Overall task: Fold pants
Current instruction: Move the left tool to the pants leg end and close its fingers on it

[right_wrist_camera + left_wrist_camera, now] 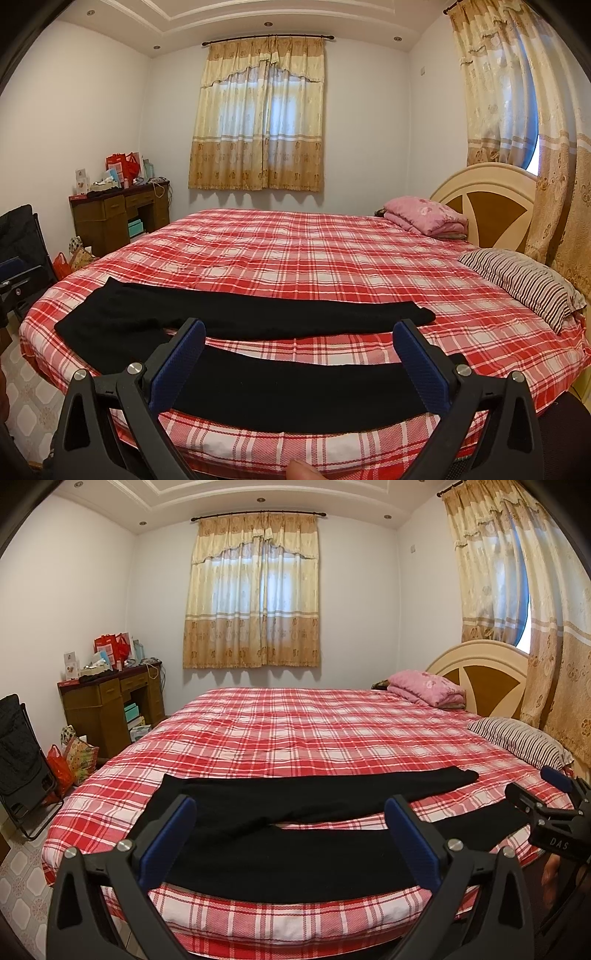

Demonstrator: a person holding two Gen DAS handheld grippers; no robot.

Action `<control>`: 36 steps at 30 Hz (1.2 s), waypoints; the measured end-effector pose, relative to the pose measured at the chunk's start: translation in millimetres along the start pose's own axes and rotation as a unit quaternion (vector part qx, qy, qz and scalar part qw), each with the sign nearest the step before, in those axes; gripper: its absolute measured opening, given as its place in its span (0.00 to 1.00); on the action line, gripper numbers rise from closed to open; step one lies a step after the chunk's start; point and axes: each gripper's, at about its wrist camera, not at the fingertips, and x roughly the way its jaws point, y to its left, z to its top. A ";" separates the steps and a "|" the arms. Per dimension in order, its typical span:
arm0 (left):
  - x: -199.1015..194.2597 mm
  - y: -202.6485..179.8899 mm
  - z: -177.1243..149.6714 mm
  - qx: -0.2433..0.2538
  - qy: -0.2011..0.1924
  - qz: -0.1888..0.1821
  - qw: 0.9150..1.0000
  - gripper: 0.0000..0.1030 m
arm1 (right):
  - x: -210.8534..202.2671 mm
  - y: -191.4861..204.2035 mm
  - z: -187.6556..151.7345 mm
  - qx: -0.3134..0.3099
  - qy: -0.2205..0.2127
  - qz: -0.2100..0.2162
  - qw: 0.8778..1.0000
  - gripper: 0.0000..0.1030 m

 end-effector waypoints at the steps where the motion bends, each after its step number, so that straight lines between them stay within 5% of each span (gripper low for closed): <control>1: 1.5 0.3 -0.4 0.001 0.001 0.001 1.000 1.00 | 1.3 -0.4 -0.6 0.000 0.002 -0.001 1.000 0.99; 11: 54.8 24.9 -5.0 0.045 0.005 0.046 0.998 1.00 | 44.3 -4.8 -24.8 0.004 0.050 -0.005 0.999 0.99; 19: 135.1 112.8 -12.1 0.053 0.073 0.133 0.987 1.00 | 89.5 5.3 -64.5 -0.010 0.122 0.021 0.992 0.99; 23: 177.8 164.0 -10.7 0.050 0.107 0.156 0.981 1.00 | 99.4 -3.3 -70.6 0.016 0.124 0.019 0.992 0.99; 36: 310.4 229.2 -7.5 0.016 0.224 0.109 0.968 0.99 | 130.9 -19.0 -72.2 0.023 0.156 -0.003 0.988 0.99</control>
